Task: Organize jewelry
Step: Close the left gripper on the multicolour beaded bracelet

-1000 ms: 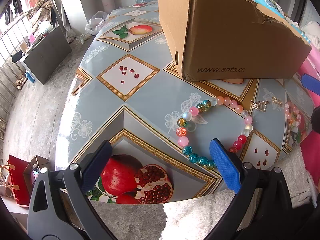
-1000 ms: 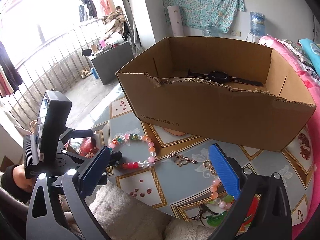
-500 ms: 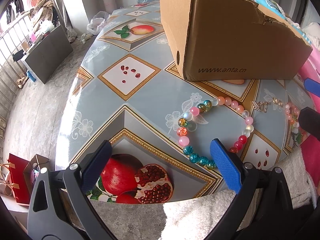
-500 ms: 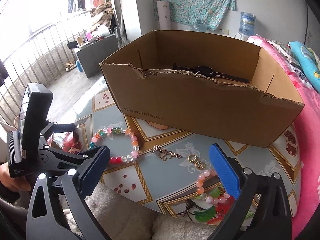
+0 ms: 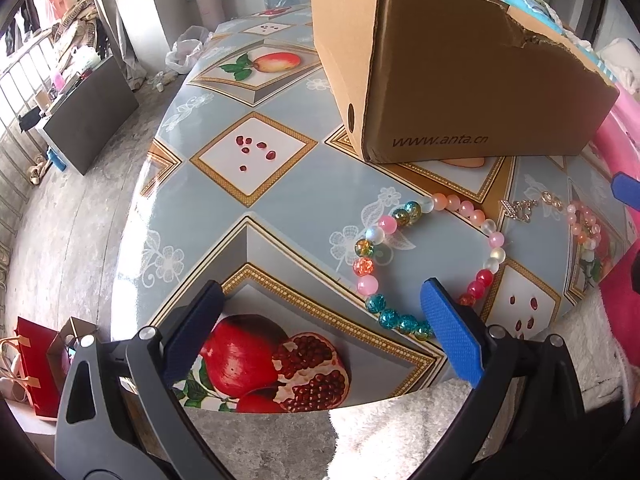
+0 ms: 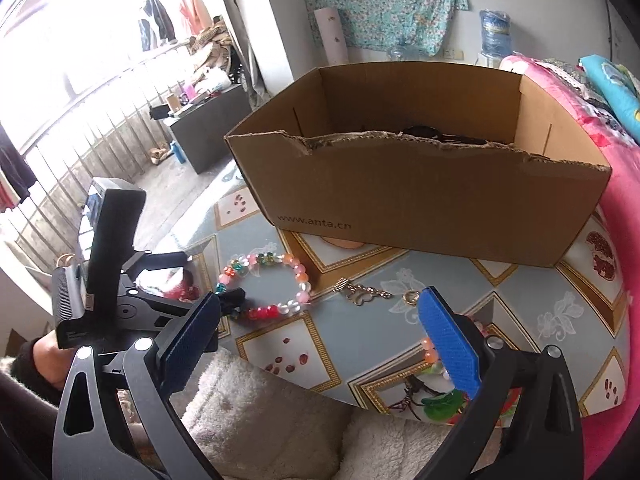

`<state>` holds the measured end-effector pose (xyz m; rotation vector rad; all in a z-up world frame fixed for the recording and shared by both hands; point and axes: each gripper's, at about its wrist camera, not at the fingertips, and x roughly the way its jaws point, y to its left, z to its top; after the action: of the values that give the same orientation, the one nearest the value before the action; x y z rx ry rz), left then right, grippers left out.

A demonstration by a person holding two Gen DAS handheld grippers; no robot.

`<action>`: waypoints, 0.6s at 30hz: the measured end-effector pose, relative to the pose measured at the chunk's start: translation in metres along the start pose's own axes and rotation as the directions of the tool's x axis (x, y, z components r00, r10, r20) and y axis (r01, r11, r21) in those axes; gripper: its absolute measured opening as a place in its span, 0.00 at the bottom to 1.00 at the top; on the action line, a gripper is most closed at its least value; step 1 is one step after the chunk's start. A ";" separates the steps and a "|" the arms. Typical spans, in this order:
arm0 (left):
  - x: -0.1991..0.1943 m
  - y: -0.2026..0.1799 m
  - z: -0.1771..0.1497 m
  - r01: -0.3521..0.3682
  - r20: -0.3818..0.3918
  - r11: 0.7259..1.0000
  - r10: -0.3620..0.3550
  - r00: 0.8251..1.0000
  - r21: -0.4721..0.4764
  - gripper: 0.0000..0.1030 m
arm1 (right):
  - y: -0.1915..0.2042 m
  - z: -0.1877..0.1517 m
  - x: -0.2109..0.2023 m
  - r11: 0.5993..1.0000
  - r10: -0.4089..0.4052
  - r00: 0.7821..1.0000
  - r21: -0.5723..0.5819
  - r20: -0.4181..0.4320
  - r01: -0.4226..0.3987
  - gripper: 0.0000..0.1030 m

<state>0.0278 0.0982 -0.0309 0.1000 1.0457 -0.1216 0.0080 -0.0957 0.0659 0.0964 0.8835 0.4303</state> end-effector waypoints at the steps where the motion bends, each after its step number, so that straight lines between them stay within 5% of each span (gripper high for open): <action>1: -0.004 0.001 0.000 0.003 0.022 1.000 -0.003 1.000 -0.006 0.93 | 0.000 0.002 0.002 1.000 0.015 1.000 -0.001 -0.007 -0.015 0.94; 5: -0.021 0.004 0.001 0.073 0.107 0.997 -0.071 0.992 -0.007 0.91 | -0.001 0.007 0.018 0.995 0.103 0.994 0.014 -0.047 -0.103 0.85; 10: -0.019 0.002 0.000 0.123 0.096 0.992 -0.123 0.988 0.005 0.59 | -0.005 0.012 0.050 0.984 0.169 0.976 0.072 -0.135 -0.161 0.60; 18: -0.005 -0.007 0.005 0.120 0.066 0.992 -0.123 0.990 0.036 0.34 | -0.005 0.013 0.079 0.983 0.174 0.963 0.087 -0.206 -0.159 0.33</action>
<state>0.0288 0.0912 -0.0243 0.0604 0.9816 -0.2505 0.0636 -0.0667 0.0157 0.1930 1.1064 0.5741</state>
